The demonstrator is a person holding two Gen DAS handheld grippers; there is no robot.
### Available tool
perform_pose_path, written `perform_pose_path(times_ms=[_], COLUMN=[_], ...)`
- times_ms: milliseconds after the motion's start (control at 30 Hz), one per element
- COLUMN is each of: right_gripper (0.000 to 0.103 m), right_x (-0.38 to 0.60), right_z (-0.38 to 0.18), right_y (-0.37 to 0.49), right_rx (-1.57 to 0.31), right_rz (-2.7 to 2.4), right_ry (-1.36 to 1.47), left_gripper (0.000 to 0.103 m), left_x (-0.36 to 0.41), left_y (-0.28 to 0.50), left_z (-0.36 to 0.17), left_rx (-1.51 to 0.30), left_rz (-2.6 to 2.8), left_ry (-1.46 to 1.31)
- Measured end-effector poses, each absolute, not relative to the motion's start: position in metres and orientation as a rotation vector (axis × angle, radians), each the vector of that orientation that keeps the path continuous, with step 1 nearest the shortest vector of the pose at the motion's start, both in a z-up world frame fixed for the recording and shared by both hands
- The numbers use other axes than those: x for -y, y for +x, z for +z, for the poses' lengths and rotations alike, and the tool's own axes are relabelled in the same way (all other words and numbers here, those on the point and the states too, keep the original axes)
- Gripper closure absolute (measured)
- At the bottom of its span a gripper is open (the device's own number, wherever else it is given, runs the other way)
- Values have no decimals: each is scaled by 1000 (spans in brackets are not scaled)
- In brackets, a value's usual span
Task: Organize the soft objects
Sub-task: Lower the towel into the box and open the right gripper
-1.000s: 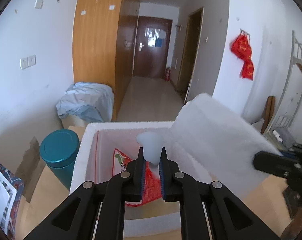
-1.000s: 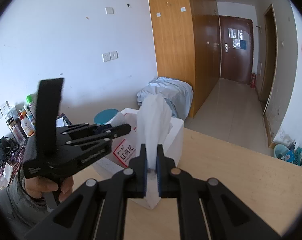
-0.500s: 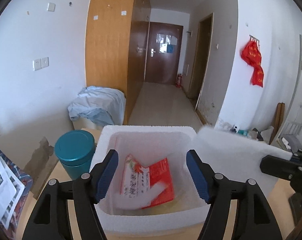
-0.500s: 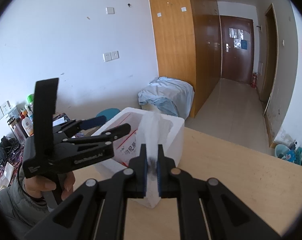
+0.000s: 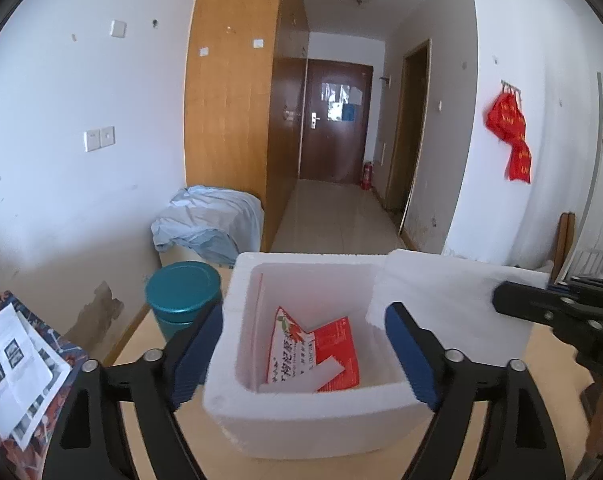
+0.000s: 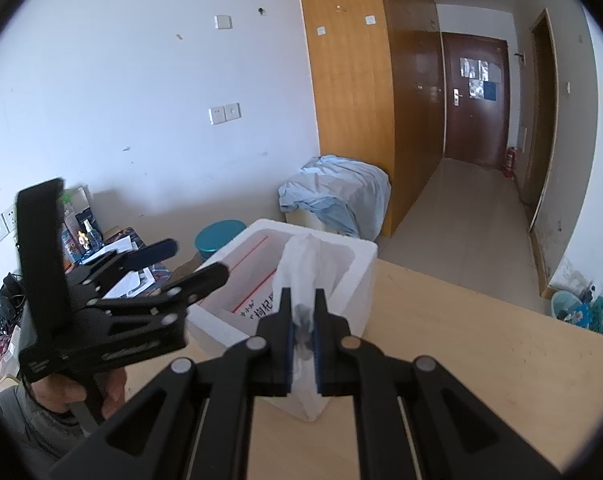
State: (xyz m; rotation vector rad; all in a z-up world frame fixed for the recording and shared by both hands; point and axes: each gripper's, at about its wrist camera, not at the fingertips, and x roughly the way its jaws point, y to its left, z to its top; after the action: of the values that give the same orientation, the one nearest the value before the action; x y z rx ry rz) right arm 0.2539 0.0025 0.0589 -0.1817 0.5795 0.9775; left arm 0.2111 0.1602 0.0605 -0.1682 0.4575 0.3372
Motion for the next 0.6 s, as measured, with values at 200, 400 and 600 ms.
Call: perform_pose_path(times_ms=[200,400,600], right_gripper=[93,93,93], right_x=[-18,-38,-51], right_z=[58,49,39], right_y=[253,259,260], right_rx=[-577,-600,-629], right_rz=[988,997,1000], right_ry=[-201,-216,-238], left_gripper=[10,9,9], left_x=[-162,-165,-163], left_y=[177,168,161], left_z=[62,54,46], left_rx=[-408,-432,-449], left_rz=[348,336,329], left_ry=[-184,-207,-200])
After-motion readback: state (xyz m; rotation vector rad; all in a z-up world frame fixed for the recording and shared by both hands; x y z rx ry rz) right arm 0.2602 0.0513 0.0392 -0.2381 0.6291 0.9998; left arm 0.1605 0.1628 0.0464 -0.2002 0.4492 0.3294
